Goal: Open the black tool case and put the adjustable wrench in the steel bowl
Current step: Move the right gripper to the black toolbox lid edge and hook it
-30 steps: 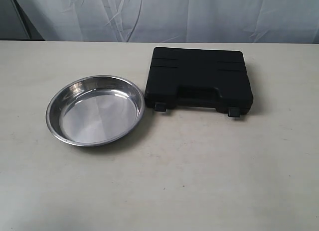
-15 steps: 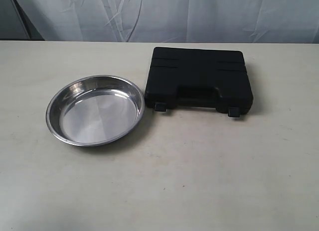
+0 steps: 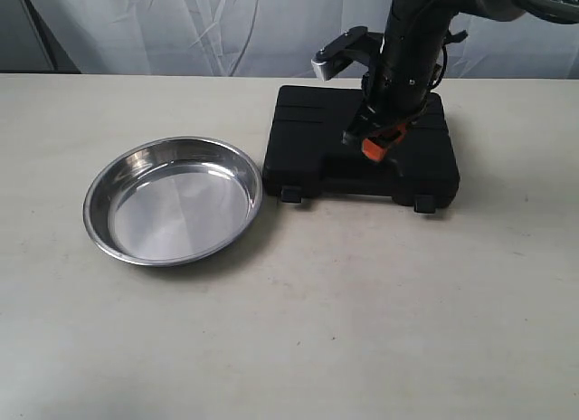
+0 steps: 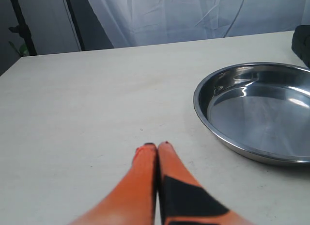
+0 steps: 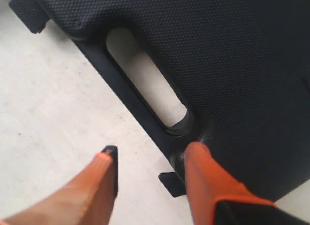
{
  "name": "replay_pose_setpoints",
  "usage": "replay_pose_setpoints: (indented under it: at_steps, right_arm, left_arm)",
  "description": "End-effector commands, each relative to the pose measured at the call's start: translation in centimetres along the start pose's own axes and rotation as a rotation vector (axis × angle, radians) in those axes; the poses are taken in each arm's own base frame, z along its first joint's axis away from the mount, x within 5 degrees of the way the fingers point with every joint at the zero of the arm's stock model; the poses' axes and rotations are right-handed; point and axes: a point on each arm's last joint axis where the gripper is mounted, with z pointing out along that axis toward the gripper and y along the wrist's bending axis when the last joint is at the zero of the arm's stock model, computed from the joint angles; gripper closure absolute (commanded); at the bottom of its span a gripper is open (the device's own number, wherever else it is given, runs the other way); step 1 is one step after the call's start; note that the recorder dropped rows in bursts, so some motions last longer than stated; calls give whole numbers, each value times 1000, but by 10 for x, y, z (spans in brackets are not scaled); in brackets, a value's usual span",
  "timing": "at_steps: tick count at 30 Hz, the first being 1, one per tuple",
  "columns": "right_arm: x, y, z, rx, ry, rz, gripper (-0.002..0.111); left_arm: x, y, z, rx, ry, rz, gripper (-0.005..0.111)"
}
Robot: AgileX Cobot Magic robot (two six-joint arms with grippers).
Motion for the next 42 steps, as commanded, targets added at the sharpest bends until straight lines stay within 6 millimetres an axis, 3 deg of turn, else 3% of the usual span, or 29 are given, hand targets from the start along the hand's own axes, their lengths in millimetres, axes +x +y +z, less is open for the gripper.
replay_pose_setpoints:
  at_steps: [1, 5, 10, 17, 24, 33, 36, 39, 42]
  right_arm:
    - [-3, 0, -4, -7, -27, -36, 64]
    - [-9, 6, 9, -87, -70, -48, 64]
    - [-9, 1, 30, -68, -22, -83, 64]
    - [-14, -3, 41, -26, -57, -100, 64]
    - [-13, 1, 68, -102, -12, -88, 64]
    - [-13, 1, 74, -111, -14, -82, 64]
    - [-13, 2, 74, -114, -13, -82, 79]
    - [-13, 2, 74, -115, -12, -82, 106]
    - [-13, 1, 74, -107, -6, -87, 108]
  left_arm:
    - [-2, 0, 0, -2, -13, -3, 107]
    - [-2, 0, 0, -2, -13, -3, 107]
    - [-2, 0, 0, -2, -13, -3, 107]
    - [-2, 0, 0, -2, -13, -3, 107]
    - [-2, 0, 0, -2, -13, -3, 107]
    - [-2, 0, 0, -2, -13, -3, 107]
    - [-2, 0, 0, -2, -13, -3, 107]
    - [-2, 0, 0, -2, -13, -3, 107]
    - [-2, 0, 0, -2, -13, -3, 107]
